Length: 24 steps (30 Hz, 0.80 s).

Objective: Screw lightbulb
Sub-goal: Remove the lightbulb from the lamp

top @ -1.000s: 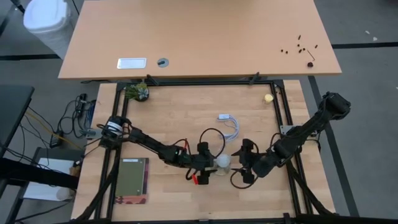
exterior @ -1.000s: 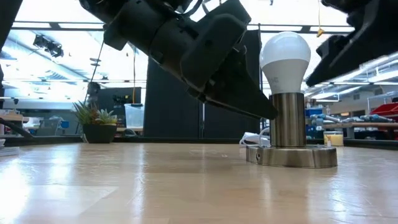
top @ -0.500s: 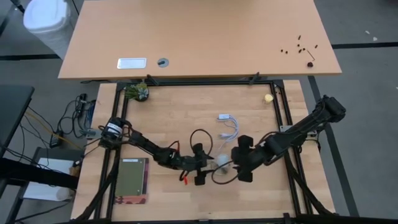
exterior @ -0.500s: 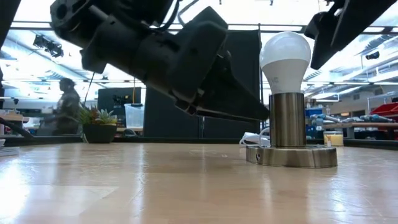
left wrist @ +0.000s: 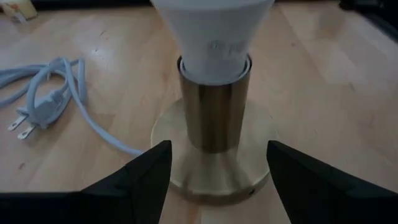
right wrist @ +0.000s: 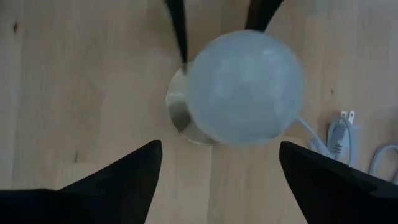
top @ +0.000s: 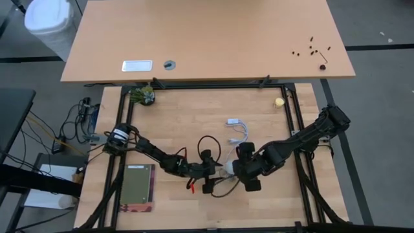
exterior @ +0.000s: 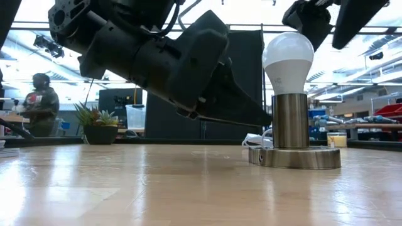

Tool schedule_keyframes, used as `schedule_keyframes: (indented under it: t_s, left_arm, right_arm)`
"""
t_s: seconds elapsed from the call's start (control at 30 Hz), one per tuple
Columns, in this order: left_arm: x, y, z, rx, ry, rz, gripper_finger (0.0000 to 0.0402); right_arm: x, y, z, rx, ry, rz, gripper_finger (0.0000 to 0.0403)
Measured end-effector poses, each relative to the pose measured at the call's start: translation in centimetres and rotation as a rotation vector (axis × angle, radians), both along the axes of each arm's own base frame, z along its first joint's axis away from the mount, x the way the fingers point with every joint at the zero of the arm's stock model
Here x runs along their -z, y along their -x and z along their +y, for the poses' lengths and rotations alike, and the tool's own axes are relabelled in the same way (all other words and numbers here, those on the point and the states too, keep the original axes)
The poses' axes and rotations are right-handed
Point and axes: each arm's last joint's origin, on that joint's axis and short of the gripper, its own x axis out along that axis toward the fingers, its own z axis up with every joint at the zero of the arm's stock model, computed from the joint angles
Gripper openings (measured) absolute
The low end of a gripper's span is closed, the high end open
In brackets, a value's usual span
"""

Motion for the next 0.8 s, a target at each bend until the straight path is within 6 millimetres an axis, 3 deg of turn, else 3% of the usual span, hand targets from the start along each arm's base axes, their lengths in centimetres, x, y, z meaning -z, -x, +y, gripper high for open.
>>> schedule_keyframes:
  t_s: [0.37, 0.8]
  left_arm:
    - [0.0, -0.5, 0.2, -0.011, 0.002, -0.058, 0.0266]
    - [-0.3, -1.0, 1.2, 0.001, -0.026, -0.087, 0.0266]
  right_arm:
    - [0.6, -1.5, -1.5, 0.019, -0.116, 0.033, 0.0397]
    - [0.5, -2.6, -2.0, 0.053, -0.089, -0.062, 0.0384]
